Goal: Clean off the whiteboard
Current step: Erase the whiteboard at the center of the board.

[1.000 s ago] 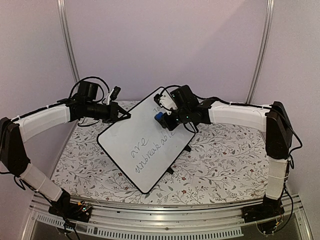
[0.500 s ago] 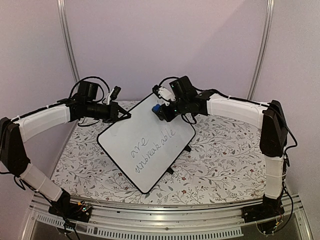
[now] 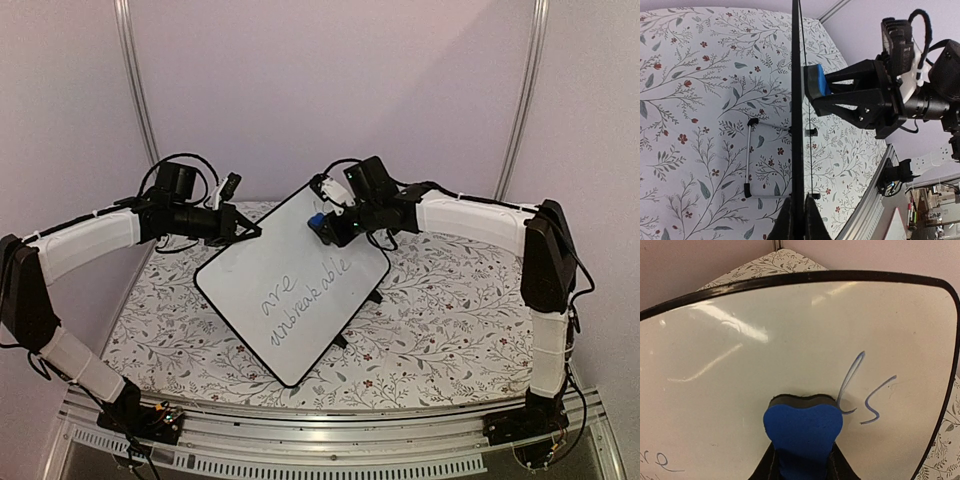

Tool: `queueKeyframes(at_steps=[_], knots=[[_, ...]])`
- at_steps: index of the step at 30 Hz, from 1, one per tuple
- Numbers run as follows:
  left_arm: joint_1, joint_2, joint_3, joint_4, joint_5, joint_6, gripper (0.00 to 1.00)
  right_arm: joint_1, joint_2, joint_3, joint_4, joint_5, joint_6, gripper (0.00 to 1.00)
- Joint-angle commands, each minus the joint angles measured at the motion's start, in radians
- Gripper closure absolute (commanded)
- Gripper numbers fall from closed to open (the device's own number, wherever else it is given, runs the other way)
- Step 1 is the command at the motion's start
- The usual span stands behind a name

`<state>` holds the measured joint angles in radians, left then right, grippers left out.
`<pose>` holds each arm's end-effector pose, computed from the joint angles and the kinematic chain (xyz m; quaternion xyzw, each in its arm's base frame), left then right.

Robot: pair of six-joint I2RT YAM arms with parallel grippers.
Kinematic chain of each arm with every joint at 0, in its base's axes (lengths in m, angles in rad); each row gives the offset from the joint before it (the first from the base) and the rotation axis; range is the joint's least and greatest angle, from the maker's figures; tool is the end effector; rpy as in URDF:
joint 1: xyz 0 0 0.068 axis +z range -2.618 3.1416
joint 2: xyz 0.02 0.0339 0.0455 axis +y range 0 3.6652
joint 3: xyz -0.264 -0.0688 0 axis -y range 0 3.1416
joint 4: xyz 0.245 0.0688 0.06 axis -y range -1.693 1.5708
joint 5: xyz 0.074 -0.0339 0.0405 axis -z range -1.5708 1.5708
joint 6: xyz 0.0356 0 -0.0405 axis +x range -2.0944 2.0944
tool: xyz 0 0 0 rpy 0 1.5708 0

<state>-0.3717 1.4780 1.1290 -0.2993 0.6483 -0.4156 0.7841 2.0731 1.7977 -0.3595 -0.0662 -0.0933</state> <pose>0.2977 -0.1391 0.2871 0.1231 0.8518 -0.4252 0.2802 0.3434 0.3458 0.2710 -0.3924 0.8012 0.1804 0.4142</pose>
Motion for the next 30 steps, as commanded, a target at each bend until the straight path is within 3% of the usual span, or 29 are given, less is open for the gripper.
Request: queueKeyframes(at_steps=[1, 6, 10, 24, 30], knots=[[-0.014, -0.001, -0.005, 0.047, 0.014, 0.085, 1.0, -0.003, -0.032, -0.148, -0.059, 0.012, 0.014, 0.79], [-0.013, 0.002, -0.005, 0.048, 0.014, 0.084, 1.0, -0.003, -0.092, -0.246, -0.029, 0.028, 0.02, 0.79], [-0.013, 0.004, -0.005, 0.047, 0.015, 0.085, 1.0, -0.004, -0.093, -0.225, -0.023, 0.024, 0.02, 0.79], [-0.015, 0.004, -0.006, 0.047, 0.023, 0.085, 1.0, -0.003, 0.11, 0.189, -0.108, 0.041, -0.012, 0.78], [-0.014, 0.004, -0.006, 0.049, 0.026, 0.085, 1.0, -0.003, 0.151, 0.263, -0.113, 0.052, -0.019, 0.78]])
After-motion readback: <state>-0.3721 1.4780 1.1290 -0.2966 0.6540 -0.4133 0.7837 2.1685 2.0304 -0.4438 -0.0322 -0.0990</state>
